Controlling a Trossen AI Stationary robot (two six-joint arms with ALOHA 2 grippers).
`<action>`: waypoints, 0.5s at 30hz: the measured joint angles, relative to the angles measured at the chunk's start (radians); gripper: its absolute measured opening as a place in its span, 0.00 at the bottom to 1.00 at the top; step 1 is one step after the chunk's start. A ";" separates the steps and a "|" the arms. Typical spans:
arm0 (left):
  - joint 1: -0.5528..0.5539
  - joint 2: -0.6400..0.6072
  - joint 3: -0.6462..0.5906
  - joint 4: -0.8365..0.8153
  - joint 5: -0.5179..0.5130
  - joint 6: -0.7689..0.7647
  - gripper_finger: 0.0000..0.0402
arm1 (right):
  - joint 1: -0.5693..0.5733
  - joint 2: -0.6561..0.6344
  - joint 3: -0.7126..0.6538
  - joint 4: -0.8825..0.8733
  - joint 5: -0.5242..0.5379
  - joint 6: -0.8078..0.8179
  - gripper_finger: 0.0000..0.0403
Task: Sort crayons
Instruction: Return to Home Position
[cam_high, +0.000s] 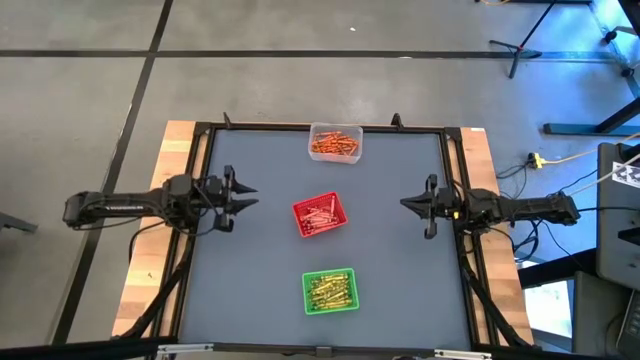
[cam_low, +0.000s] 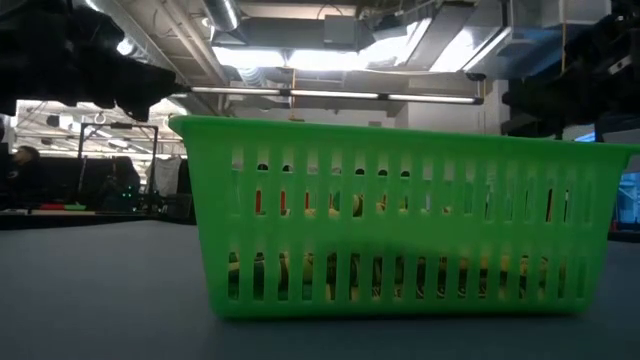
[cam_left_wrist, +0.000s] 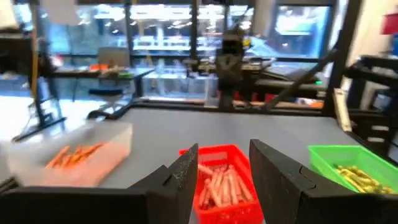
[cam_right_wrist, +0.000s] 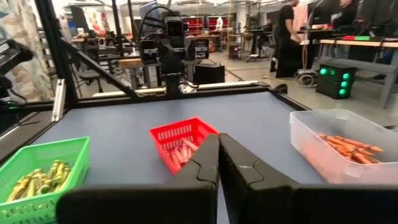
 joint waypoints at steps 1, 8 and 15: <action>0.000 -0.022 0.000 -0.029 -0.017 -0.012 0.32 | 0.000 -0.001 0.000 0.000 0.005 0.000 0.02; 0.000 -0.203 0.000 -0.274 -0.055 -0.116 0.32 | 0.000 0.000 0.000 0.000 0.012 0.000 0.02; 0.000 -0.255 0.004 -0.288 -0.131 -0.063 0.32 | 0.000 0.005 0.000 -0.001 0.005 0.002 0.02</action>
